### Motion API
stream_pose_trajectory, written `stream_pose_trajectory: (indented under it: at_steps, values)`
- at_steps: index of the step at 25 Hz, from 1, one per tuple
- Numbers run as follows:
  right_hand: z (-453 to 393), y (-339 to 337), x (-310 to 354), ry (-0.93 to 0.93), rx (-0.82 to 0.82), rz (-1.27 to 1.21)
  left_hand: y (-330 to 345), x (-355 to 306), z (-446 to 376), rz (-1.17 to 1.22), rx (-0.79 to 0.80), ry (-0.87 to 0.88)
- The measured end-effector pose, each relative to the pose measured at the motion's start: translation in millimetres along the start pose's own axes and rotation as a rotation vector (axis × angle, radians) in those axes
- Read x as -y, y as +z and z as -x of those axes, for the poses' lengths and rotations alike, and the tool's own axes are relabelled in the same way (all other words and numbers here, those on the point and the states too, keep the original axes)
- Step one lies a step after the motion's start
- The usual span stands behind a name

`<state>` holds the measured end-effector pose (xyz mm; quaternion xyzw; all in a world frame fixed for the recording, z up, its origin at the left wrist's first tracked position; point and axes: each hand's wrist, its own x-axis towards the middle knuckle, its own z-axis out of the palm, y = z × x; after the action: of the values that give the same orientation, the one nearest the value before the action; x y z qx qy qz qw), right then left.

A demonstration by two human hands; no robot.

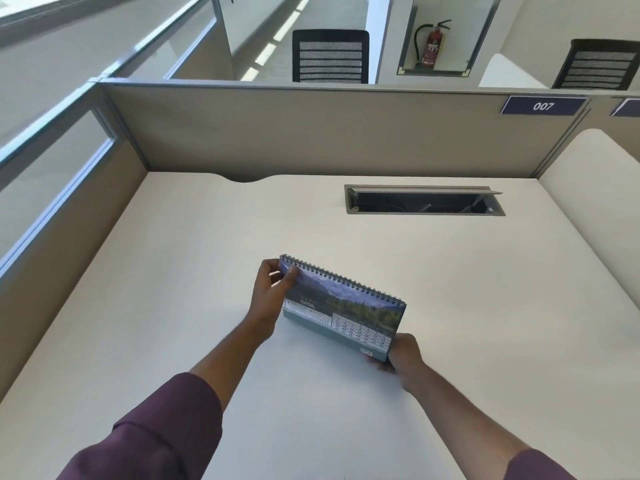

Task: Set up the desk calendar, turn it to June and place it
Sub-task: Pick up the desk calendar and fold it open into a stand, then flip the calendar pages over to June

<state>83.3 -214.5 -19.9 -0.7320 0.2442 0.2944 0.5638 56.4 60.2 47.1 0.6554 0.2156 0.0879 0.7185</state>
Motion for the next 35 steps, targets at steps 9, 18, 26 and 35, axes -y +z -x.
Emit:
stream_pose_trajectory:
  at_steps: [9, 18, 26, 35]
  values:
    - [-3.8, -5.9, 11.0, -0.235, -0.303, 0.054, 2.6, 8.0, 5.6, -0.124, -0.209, 0.034]
    - [-5.5, -4.0, 7.2, -0.236, 0.017, 0.059, -8.2, 45.0, 30.8, -0.184, 0.071, -0.245]
    - [-1.5, -8.9, 23.3, -0.213, 0.073, 0.104, -12.7, 44.6, 37.1, -0.175, 0.162, -0.288]
    - [17.0, -12.7, 7.5, -0.445, -0.105, -0.228, -12.6, 40.1, 34.5, -0.103, 0.082, -0.162]
